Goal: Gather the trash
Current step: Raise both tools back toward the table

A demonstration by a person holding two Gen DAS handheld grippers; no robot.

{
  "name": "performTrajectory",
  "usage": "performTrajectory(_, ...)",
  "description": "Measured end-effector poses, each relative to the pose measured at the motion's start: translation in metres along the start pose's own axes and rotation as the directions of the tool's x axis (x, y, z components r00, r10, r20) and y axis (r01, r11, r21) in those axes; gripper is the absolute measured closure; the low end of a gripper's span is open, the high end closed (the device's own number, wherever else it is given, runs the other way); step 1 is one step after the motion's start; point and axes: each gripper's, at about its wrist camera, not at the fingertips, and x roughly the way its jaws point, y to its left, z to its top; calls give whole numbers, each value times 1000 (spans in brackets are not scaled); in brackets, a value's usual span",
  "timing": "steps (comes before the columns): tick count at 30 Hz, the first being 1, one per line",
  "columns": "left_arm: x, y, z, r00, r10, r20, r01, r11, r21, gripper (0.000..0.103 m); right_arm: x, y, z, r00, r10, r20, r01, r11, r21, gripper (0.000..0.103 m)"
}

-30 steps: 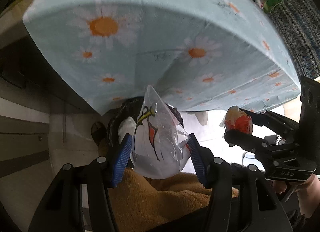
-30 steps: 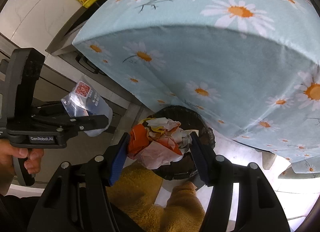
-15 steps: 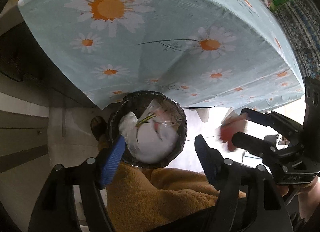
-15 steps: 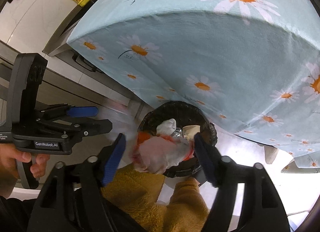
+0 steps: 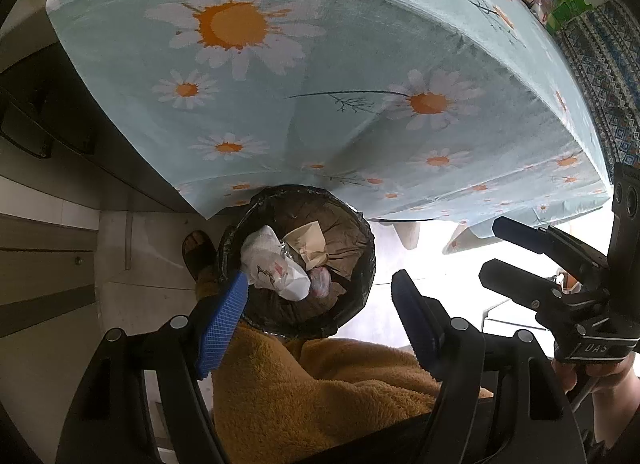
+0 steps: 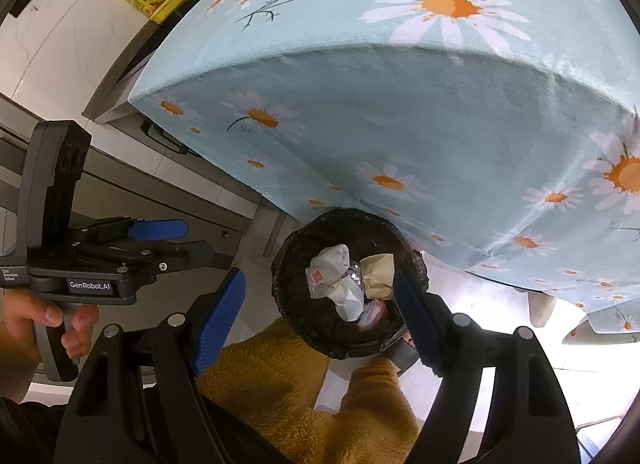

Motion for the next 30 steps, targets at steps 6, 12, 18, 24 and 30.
performTrajectory(6, -6, -5, 3, 1000, 2, 9, -2, 1000, 6, 31, -10, -2, 3, 1000, 4, 21, -4, 1000, -3, 27)
performTrajectory(12, -19, -16, 7, 999, 10, 32, -11, 1000, 27, 31, -32, -5, 8, 997, 31, 71, -31, 1000, -4, 27)
performTrajectory(18, -42, -33, 11, 997, 16, 79, -20, 998, 56, 31, -60, -8, 11, 988, 50, 145, -47, 999, -24, 27)
performTrajectory(24, -67, -53, 13, 990, 32, 135, -43, 996, 80, 31, -95, -11, 12, 970, 70, 233, -60, 997, -49, 27)
performTrajectory(30, -97, -77, 17, 979, 40, 200, -63, 992, 112, 31, -128, -19, 17, 938, 104, 330, -82, 993, -81, 23)
